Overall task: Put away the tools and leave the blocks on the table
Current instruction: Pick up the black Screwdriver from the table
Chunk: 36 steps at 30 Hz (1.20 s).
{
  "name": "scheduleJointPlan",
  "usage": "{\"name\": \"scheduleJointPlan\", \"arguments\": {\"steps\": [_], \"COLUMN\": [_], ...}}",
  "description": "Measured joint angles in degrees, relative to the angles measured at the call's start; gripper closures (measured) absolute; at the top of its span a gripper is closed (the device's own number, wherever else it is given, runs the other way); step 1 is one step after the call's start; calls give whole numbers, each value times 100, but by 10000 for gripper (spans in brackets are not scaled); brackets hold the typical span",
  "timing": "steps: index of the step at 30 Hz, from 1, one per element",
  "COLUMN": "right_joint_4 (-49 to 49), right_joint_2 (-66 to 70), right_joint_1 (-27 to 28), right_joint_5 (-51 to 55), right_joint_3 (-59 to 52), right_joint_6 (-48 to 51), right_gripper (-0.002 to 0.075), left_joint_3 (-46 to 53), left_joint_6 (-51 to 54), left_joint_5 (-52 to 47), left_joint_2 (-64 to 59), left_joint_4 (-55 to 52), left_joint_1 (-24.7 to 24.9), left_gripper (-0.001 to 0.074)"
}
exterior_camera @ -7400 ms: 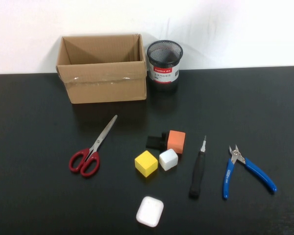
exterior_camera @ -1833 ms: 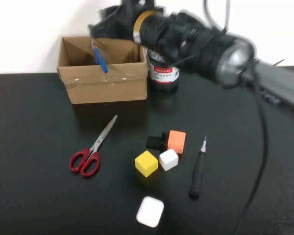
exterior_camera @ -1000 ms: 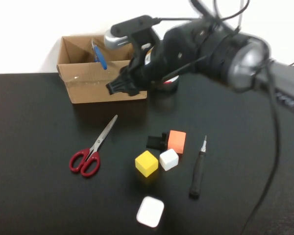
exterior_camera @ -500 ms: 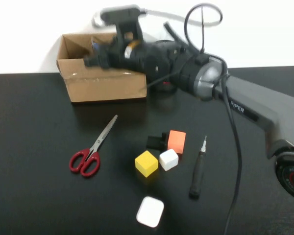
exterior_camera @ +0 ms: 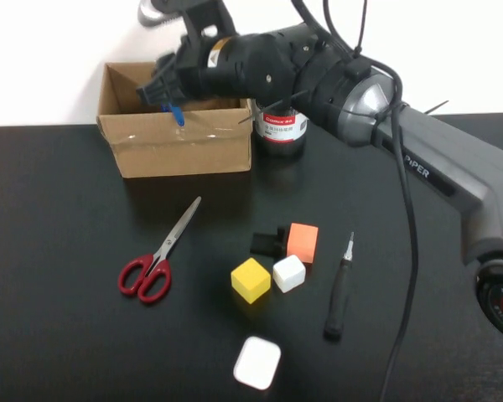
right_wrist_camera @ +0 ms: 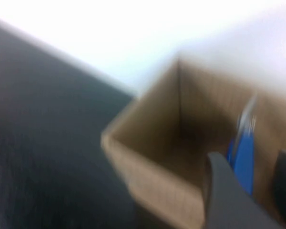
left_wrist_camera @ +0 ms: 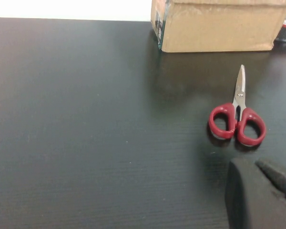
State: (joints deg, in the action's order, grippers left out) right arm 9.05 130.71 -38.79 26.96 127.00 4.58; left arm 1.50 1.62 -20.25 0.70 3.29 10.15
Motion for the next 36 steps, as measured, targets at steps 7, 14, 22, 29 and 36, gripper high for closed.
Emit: {"name": "scheduleJointPlan", "arguments": {"steps": [7, 14, 22, 29, 36], "right_joint_4": [-368, -482, -73, 192, 206], "right_joint_2": [75, 326, 824, 824, 891], "right_joint_1": [180, 232, 232, 183, 183], "right_joint_5": [1214, 1567, 1523, 1511, 1521], "right_joint_3": [823, 1359, 1359, 1359, 1359], "right_joint_6": [-458, -536, -517, -151, -128], "right_gripper": [441, 433, 432, 432, 432], "left_joint_3": [0, 0, 0, 0, 0], "left_joint_6": [0, 0, 0, 0, 0], "left_joint_5": [0, 0, 0, 0, 0], "left_joint_2": [0, 0, 0, 0, 0], "left_joint_4": [0, 0, 0, 0, 0], "left_joint_1": [0, 0, 0, 0, 0], "left_gripper": [739, 739, 739, 739, 739]}}
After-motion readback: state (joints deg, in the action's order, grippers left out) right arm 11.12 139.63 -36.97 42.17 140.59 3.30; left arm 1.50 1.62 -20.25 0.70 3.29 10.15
